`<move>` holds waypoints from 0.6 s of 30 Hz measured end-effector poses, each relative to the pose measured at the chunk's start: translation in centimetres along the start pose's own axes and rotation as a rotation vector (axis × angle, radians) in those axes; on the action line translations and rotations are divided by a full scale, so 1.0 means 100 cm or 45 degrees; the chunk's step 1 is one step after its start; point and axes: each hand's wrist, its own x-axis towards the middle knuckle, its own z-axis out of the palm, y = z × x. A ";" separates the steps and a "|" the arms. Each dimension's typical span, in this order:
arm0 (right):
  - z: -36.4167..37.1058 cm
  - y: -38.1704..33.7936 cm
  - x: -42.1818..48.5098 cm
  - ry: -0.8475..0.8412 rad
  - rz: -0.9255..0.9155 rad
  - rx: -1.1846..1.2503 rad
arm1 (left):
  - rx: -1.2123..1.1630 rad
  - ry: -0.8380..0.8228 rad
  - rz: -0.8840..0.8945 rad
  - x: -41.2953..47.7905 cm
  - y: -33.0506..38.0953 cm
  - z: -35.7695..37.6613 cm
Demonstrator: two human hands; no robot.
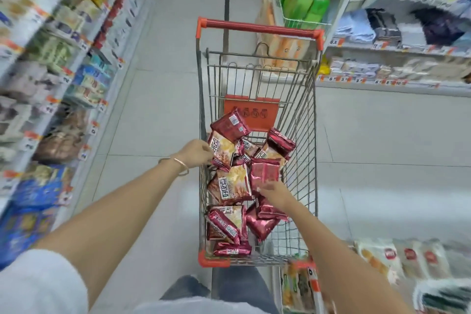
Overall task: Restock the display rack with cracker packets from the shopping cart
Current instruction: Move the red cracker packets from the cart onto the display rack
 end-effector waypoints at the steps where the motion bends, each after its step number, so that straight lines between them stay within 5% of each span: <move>1: -0.005 0.003 0.011 -0.011 0.004 0.015 | -0.070 0.023 -0.032 0.007 0.002 0.006; 18: -0.038 0.032 0.192 -0.082 0.061 -0.663 | -0.541 -0.032 -0.507 0.075 -0.012 0.097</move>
